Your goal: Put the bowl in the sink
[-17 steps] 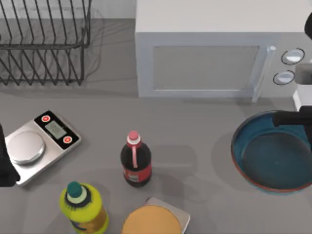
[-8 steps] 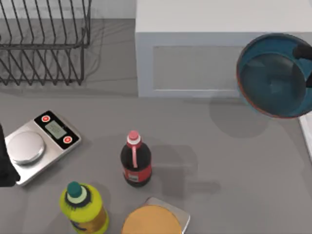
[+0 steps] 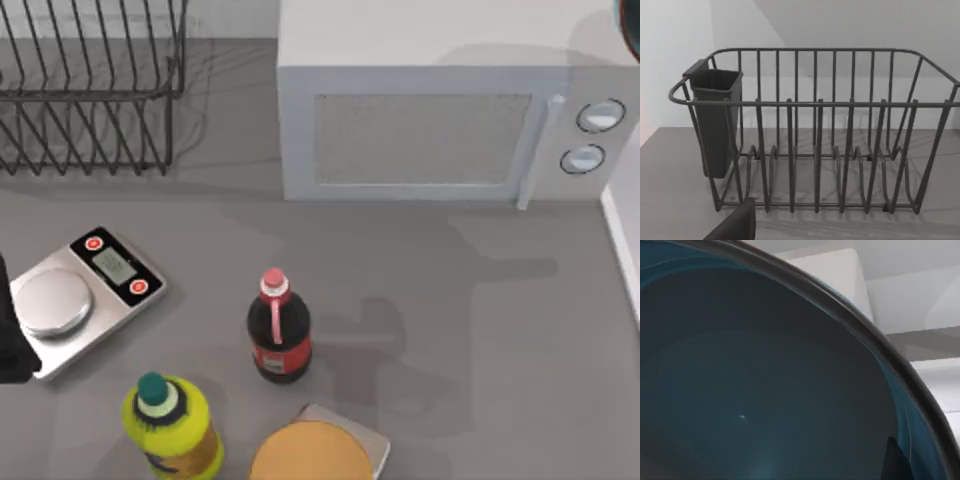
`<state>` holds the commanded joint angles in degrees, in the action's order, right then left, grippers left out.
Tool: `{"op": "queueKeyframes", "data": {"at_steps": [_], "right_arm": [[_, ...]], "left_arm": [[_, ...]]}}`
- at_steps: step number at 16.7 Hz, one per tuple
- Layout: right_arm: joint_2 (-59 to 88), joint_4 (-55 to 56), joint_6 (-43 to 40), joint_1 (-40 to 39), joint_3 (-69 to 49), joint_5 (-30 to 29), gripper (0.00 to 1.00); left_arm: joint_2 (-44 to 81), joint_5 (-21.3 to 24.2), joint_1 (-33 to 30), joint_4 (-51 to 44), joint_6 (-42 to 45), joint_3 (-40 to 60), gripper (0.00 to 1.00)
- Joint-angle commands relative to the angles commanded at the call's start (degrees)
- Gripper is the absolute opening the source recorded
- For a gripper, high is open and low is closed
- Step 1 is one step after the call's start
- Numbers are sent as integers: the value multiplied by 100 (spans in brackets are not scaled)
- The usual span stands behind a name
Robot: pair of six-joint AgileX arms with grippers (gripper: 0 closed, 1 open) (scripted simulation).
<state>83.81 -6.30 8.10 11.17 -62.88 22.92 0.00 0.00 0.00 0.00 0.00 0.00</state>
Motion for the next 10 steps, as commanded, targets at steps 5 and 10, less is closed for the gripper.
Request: {"op": "queueKeyframes", "data": {"at_steps": [5, 10], "right_arm": [[283, 3150, -470, 1073, 1425, 414, 0], [250, 5186, -678, 1712, 2477, 577, 0]], "left_arm": [[0, 0, 0, 0, 0, 0, 100], [0, 0, 0, 0, 0, 0, 100]]}}
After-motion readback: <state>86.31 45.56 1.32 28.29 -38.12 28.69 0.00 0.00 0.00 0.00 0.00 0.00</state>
